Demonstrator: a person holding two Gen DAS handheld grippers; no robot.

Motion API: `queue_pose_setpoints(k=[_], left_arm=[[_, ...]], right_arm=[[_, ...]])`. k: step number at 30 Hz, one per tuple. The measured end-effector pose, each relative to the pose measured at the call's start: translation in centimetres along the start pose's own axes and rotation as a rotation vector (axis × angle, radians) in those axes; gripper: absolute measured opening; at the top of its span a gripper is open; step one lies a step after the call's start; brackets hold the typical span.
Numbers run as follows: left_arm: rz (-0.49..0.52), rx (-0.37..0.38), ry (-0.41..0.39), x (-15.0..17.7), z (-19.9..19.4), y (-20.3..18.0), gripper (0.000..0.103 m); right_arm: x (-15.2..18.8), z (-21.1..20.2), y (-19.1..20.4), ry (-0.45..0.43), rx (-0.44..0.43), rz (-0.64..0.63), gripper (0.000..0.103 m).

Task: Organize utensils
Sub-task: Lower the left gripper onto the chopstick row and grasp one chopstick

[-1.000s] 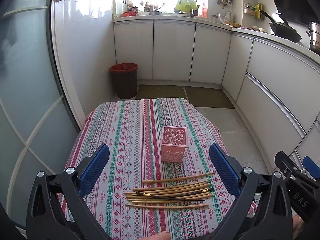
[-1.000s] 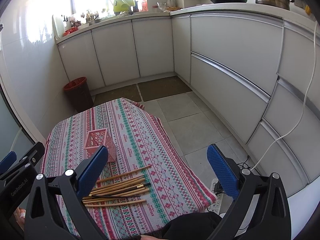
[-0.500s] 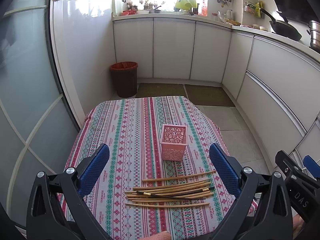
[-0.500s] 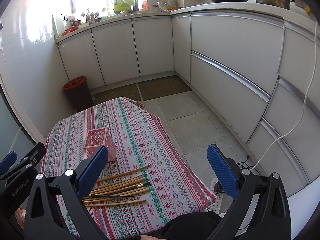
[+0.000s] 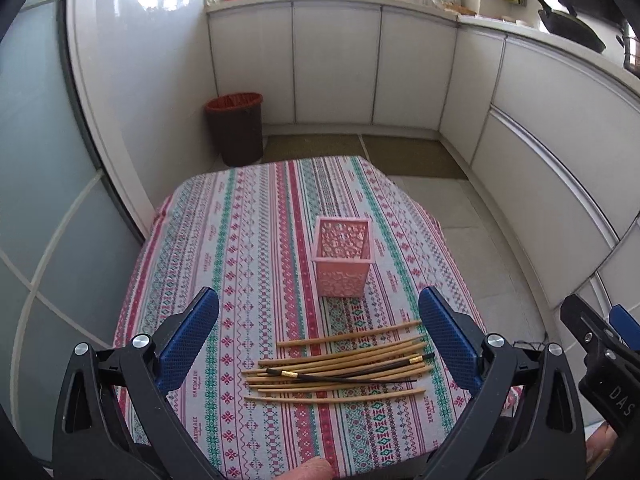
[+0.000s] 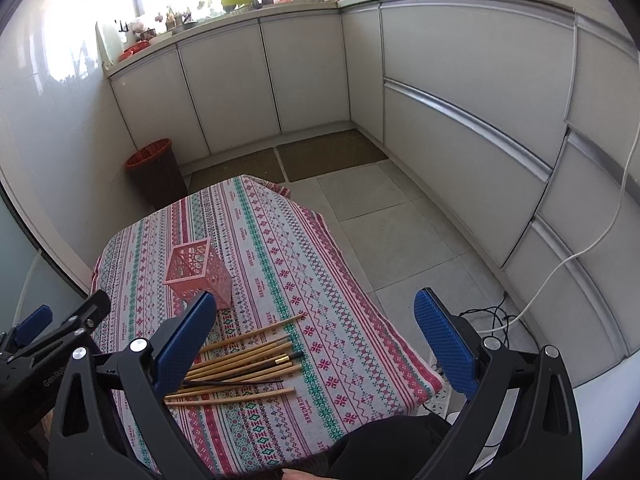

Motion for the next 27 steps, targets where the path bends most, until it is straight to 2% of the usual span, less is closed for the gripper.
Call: queue_pose_setpoints(k=[3, 6, 10, 12, 15, 17, 20, 21, 23, 24, 27], left_arm=[[0.040, 0.051, 0.152, 1.6, 4.0, -1.0, 0.096], [0.120, 0.106, 0.293, 3.8, 7.8, -2.9, 0.096], [0.286, 0.175, 0.404, 7.1, 11.4, -6.2, 0.096], [0.351, 0.201, 0.459, 8.4, 13.3, -7.8, 0.096], [0.412, 0.166, 0.539, 9.6, 16.0, -9.2, 0.096], [0.423, 0.150, 0.543, 9.5, 17.8, -10.0, 0.096], [0.421, 0.170, 0.588, 9.6, 19.7, -11.2, 0.095], [0.433, 0.176, 0.601, 9.8, 20.2, -11.7, 0.092], [0.474, 0.170, 0.606, 10.2, 21.0, -12.4, 0.076], [0.487, 0.170, 0.619, 10.6, 21.4, -12.6, 0.063], [0.500, 0.154, 0.657, 11.4, 22.9, -12.8, 0.049]], right_arm=[[1.3, 2.5, -1.1, 0.066, -0.057, 0.075, 0.096], [3.3, 5.8, -3.5, 0.129, -0.141, 0.236, 0.096], [7.0, 10.5, -6.9, 0.225, -0.227, 0.472, 0.096], [8.7, 12.4, -7.6, 0.262, -0.266, 0.536, 0.096], [10.8, 14.6, -8.3, 0.291, -0.262, 0.578, 0.096], [11.8, 15.8, -8.8, 0.302, -0.239, 0.583, 0.096], [13.4, 17.6, -9.4, 0.338, -0.227, 0.612, 0.096], [13.8, 18.0, -9.3, 0.354, -0.250, 0.646, 0.096], [13.7, 18.5, -9.7, 0.349, -0.278, 0.681, 0.096], [13.5, 18.5, -9.9, 0.335, -0.275, 0.684, 0.096], [13.3, 18.8, -9.9, 0.322, -0.280, 0.676, 0.096]])
Point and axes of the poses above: each gripper's, at about its wrist camera, not at the fingertips, and z roughly the way its jaws point, y to its left, x to its underside, the point moved 9 cm from there along z, roughly the way its jaws point, and after that the axes turned 10 degrees about -z, right-handed, at the moved point
